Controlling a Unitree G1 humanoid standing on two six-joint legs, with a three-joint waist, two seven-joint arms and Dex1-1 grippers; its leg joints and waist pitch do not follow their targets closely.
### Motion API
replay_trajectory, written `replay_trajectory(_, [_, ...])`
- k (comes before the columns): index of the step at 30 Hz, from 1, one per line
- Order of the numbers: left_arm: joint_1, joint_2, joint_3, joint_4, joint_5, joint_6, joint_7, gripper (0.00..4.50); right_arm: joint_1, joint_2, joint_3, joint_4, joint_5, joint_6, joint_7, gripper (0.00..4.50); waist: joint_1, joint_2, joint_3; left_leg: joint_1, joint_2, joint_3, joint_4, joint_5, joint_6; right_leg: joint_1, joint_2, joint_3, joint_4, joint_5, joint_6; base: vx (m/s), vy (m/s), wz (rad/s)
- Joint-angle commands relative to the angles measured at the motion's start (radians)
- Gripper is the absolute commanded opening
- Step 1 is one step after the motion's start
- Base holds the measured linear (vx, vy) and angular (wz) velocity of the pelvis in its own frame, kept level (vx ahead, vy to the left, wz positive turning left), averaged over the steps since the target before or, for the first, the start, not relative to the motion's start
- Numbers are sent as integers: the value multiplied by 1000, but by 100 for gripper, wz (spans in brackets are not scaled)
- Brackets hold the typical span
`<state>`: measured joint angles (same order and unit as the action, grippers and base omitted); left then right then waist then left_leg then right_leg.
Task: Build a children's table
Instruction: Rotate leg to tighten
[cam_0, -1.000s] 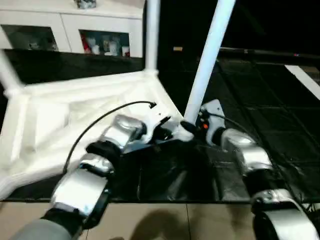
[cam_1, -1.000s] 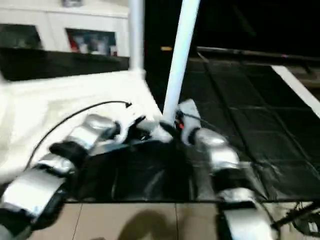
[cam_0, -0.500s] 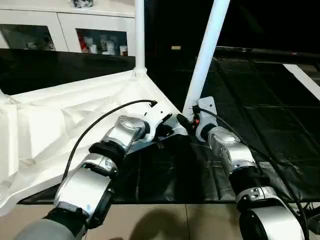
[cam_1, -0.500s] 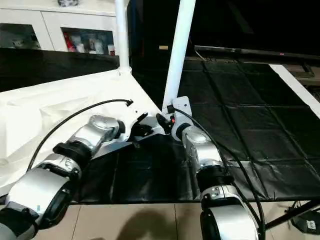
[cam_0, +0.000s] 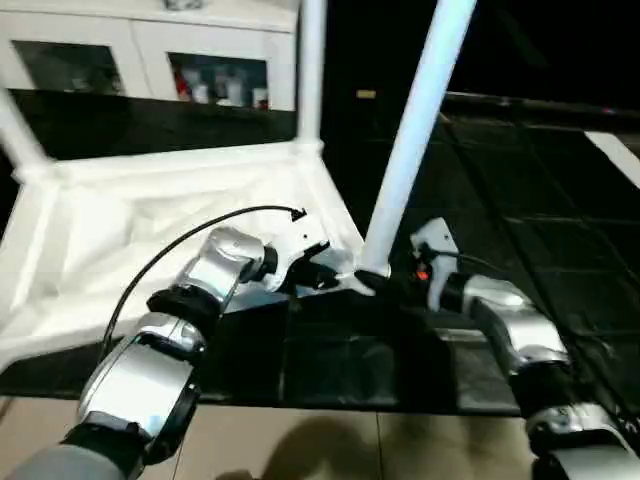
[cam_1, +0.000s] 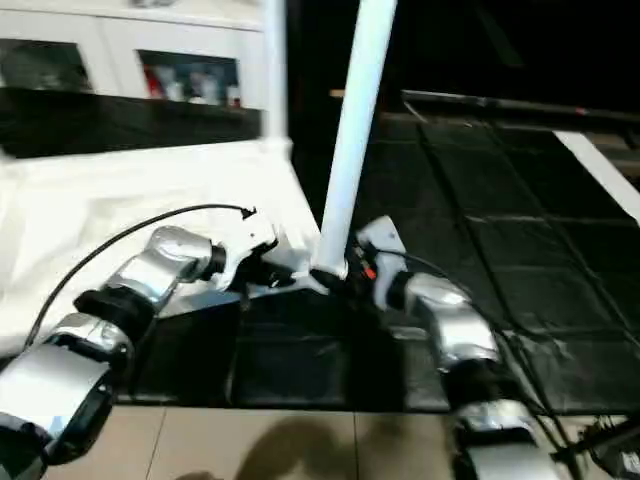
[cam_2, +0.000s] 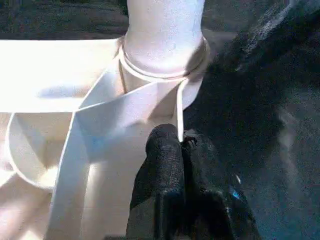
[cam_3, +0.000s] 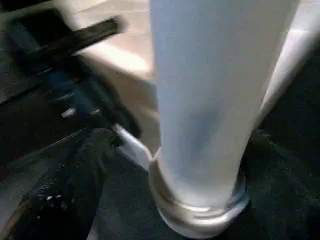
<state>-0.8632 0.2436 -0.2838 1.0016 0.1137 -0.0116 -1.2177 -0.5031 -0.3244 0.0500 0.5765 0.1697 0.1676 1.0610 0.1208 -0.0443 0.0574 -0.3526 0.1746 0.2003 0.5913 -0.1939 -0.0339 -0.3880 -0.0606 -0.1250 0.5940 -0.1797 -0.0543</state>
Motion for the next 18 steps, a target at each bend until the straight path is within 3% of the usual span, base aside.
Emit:
replay_trajectory(1, [8,6,-35,-38,5,-36,-91,0,9,-36,9,-31,16,-3,81,442,3,3,-67,12,86,-33,-62,-123,72,55,-127,81,-74,-213,-160,0,0,0])
replay_trajectory(7, [25,37,-80,-74,13,-79,-204,0,-9,-88,41,-9,27,-35,223,442,15,4,-66,11,85,-35,-62,-139,66,53,-128,78,-79,-267,-145,0,0,0])
replay_trajectory(11, [40,52,-106,-114,8,-96,-277,0,-28,-96,69,18,37,-41,330,442,24,7,-67,17,90,-36,-65,-153,53,49,-129,79,-78,-266,-158,0,0,0])
replay_trajectory(18, [56,64,-116,-156,4,-96,-320,0,-46,-83,94,46,31,-51,377,379,24,4,-67,12,87,-36,-64,-137,50,52,-129,78,-75,-267,-154,0,0,0])
